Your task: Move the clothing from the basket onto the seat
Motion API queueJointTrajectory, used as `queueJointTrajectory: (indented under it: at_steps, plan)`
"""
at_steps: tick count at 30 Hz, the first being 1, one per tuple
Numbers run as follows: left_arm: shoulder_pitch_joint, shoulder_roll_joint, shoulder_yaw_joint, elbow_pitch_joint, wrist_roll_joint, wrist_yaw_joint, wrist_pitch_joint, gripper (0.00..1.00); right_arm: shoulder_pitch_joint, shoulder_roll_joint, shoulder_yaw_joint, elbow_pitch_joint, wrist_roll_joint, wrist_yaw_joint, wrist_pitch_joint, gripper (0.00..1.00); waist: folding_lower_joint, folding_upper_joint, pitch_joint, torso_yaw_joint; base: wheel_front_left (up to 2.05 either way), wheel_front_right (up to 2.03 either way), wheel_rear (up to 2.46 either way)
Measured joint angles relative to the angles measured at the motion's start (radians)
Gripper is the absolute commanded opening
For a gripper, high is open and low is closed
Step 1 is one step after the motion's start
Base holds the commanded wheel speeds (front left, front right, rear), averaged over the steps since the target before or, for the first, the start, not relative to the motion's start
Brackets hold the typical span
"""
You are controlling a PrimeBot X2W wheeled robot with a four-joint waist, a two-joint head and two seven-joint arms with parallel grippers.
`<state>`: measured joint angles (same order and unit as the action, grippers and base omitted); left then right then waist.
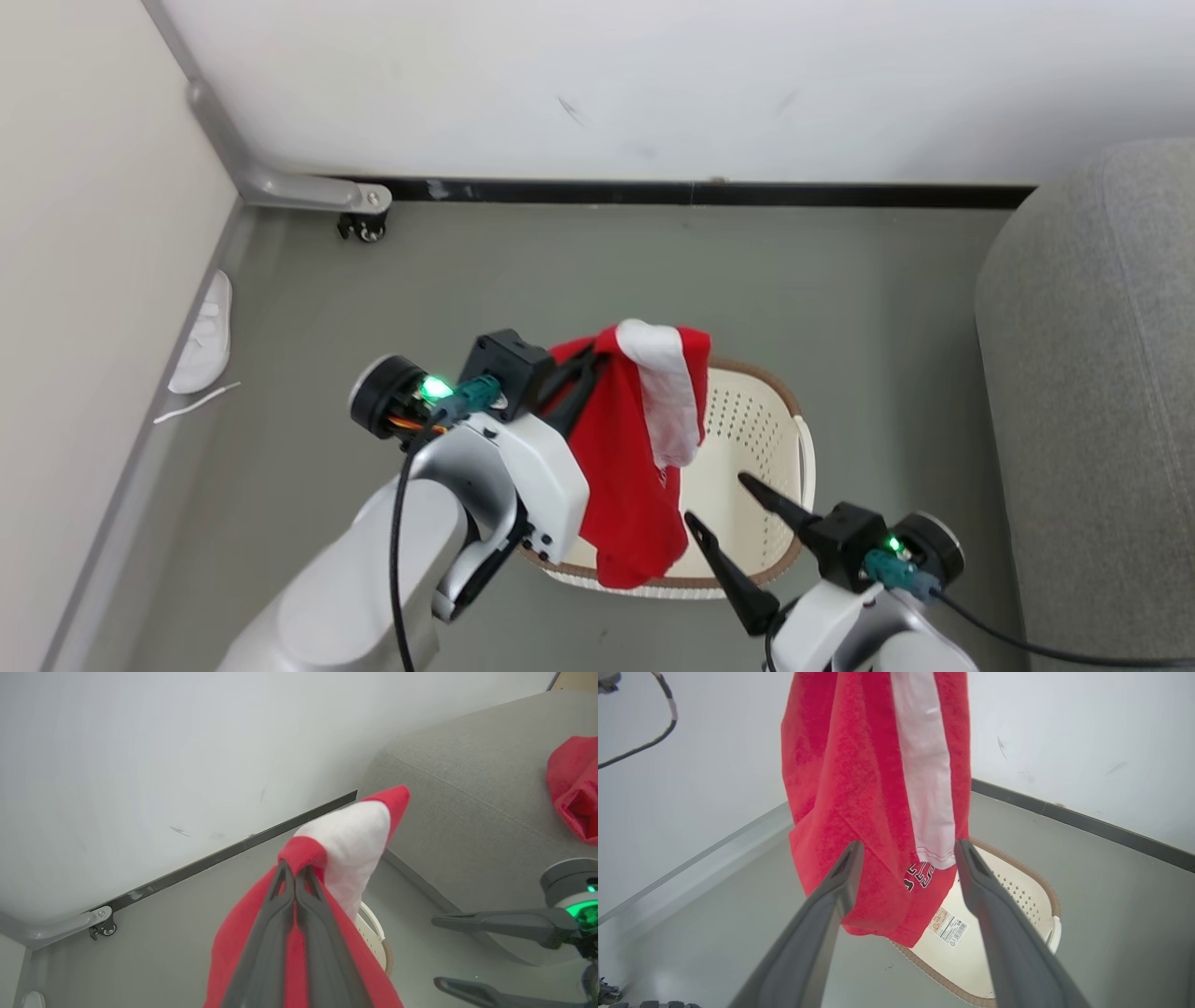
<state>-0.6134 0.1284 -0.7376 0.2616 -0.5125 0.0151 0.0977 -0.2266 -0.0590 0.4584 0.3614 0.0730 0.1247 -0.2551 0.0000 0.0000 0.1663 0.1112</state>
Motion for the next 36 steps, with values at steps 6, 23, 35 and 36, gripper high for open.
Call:
queueJointTrajectory:
  at_steps: [6, 23, 35, 36]
  plan:
    - [0.022, -0.022, -0.028, -0.002, -0.005, 0.007, 0.018, 0.0, 0.041, 0.0, 0.011, 0.004, 0.016, 0.0, 0.0, 1.0, 0.0, 0.0001, -0.056, 0.014, 0.0, 0.0, 0.0]
    - [0.051, -0.065, -0.107, -0.06, -0.007, 0.027, 0.085, 0.0, 0.102, 0.001, 0.042, 0.002, 0.071, 0.0, 0.0, 1.0, 0.0, 0.0, -0.168, 0.037, 0.0, 0.0, 0.0]
    - [0.077, -0.068, -0.147, -0.108, -0.014, 0.053, 0.117, 0.0, 0.106, 0.001, 0.067, -0.014, 0.094, 0.0, 0.0, 1.0, 0.0, 0.0, -0.2, 0.038, 0.0, 0.0, 0.0]
    - [0.077, -0.068, -0.149, -0.114, -0.014, 0.054, 0.122, 0.0, 0.106, 0.001, 0.068, -0.018, 0.095, 0.0, 0.0, 1.0, 0.0, 0.0001, -0.201, 0.038, 0.0, 0.0, 0.0]
